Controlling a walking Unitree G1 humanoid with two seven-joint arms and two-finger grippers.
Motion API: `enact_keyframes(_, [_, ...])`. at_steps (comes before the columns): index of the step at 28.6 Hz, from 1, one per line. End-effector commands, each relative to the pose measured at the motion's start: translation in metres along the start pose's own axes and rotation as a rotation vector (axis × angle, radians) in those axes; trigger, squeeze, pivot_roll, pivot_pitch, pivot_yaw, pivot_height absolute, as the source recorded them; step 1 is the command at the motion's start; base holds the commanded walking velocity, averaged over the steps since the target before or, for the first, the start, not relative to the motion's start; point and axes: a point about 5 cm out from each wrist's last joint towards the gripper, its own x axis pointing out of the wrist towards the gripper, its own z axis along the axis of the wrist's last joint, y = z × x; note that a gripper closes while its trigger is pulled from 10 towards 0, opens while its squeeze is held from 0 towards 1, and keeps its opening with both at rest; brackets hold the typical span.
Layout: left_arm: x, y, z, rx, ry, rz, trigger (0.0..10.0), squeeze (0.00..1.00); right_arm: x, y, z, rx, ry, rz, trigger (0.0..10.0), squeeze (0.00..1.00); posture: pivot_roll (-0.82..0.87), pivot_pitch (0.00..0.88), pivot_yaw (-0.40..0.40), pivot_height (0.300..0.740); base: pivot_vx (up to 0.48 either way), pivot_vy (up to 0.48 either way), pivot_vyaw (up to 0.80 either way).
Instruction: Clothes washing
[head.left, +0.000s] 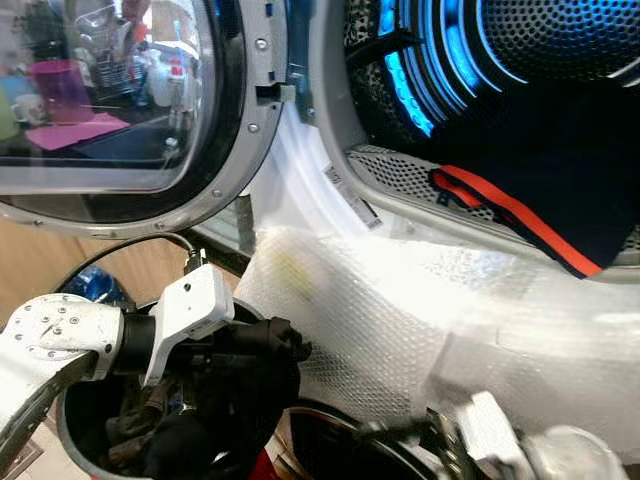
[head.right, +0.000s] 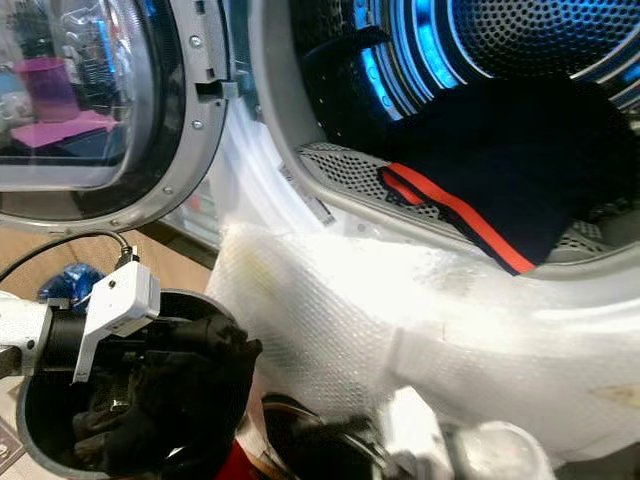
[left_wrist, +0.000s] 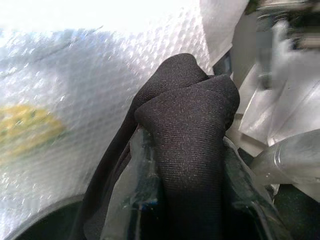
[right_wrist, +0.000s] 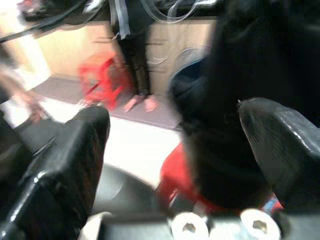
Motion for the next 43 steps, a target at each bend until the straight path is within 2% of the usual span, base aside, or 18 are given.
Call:
enact_keyframes(1, [0.003,0.001,0.004,0.034,-0.009,-0.003,0.0,0.00,0.008,-0.018,-0.004,0.023,-0.022,-0.174,10.0,1.00,0.10,0.027,-0.043,0.740,0.000,0.000,0.00])
enact_keyframes(3, [0.006,0.002,0.003,0.032,-0.008,-0.005,0.0,0.00,0.024,-0.025,0.001,0.049,-0.118,-0.268,10.0,1.00,0.11,0.025,-0.045,0.740,0.000,0.000,0.00])
enact_keyframes(4, [0.006,0.002,0.003,0.032,-0.008,-0.005,0.0,0.00,0.024,-0.025,0.001,0.049,-0.118,-0.268,10.0,1.00,0.11,0.025,-0.045,0.740,0.000,0.000,0.00])
enact_keyframes(7, [0.008,0.001,0.005,0.032,-0.021,-0.013,0.0,0.00,0.037,-0.016,0.000,0.095,-0.153,-0.224,10.0,1.00,0.11,0.025,-0.052,0.740,0.000,0.000,0.00])
enact_keyframes(10, [0.012,0.000,0.005,0.037,-0.023,-0.023,0.0,0.00,0.051,-0.002,-0.009,0.112,-0.129,-0.131,10.0,1.00,0.12,0.027,-0.058,0.740,0.000,0.000,0.00])
enact_keyframes(13, [0.015,-0.001,0.007,0.041,-0.032,-0.029,0.0,0.00,0.055,0.002,-0.011,0.117,-0.114,-0.097,10.0,1.00,0.11,0.026,-0.057,0.740,0.000,0.000,0.00])
enact_keyframes(16, [0.017,-0.001,0.009,0.043,-0.045,-0.037,0.0,0.00,0.060,-0.001,-0.025,0.065,-0.010,-0.108,10.0,1.00,0.11,0.026,-0.055,0.740,0.000,0.000,0.00])
enact_keyframes(19, [0.019,0.000,0.009,0.044,-0.047,-0.040,0.0,0.00,0.066,-0.006,-0.033,0.050,0.033,-0.139,10.0,1.00,0.11,0.025,-0.056,0.740,0.000,0.000,0.00])
enact_keyframes(20, [0.020,0.000,0.009,0.045,-0.049,-0.041,0.0,0.00,0.069,-0.010,-0.034,0.059,0.030,-0.169,10.0,0.19,0.12,0.023,-0.056,0.740,0.000,0.000,0.00])
enact_keyframes(21, [0.022,0.000,0.011,0.047,-0.055,-0.046,0.0,0.00,0.078,-0.012,-0.032,0.063,0.003,-0.178,10.0,0.15,0.12,0.026,-0.058,0.740,0.000,0.000,0.00])
enact_keyframes(22, [0.023,0.000,0.012,0.050,-0.059,-0.045,0.0,0.00,0.086,-0.016,-0.028,0.062,-0.029,-0.198,10.0,0.00,0.13,0.025,-0.060,0.740,0.000,0.000,0.00])
enact_keyframes(32, [0.024,0.000,0.014,0.055,-0.071,-0.028,0.0,0.00,0.105,-0.023,-0.018,0.084,-0.100,-0.213,10.0,0.00,0.14,0.020,-0.064,0.740,0.000,0.000,0.00])
enact_keyframes(36, [0.025,0.001,0.020,0.062,-0.093,-0.016,0.0,0.00,0.119,-0.041,-0.016,0.111,-0.103,-0.373,10.0,0.00,0.16,0.020,-0.066,0.740,0.000,0.000,0.00])
enact_keyframes(37, [0.025,0.001,0.020,0.062,-0.093,-0.016,0.0,0.00,0.119,-0.041,-0.016,0.111,-0.103,-0.373,10.0,0.00,0.16,0.020,-0.066,0.740,0.000,0.000,0.00])
enact_keyframes(42, [0.024,0.006,0.025,0.076,-0.110,0.016,0.0,0.00,0.124,-0.053,-0.004,0.152,-0.209,-0.495,10.0,0.00,0.18,0.017,-0.065,0.740,0.000,0.000,0.00])
enact_keyframes(43, [0.025,0.005,0.027,0.079,-0.116,0.014,0.0,0.00,0.125,-0.057,0.002,0.207,-0.277,-0.504,10.0,0.00,0.18,0.017,-0.064,0.740,0.000,0.000,0.00])
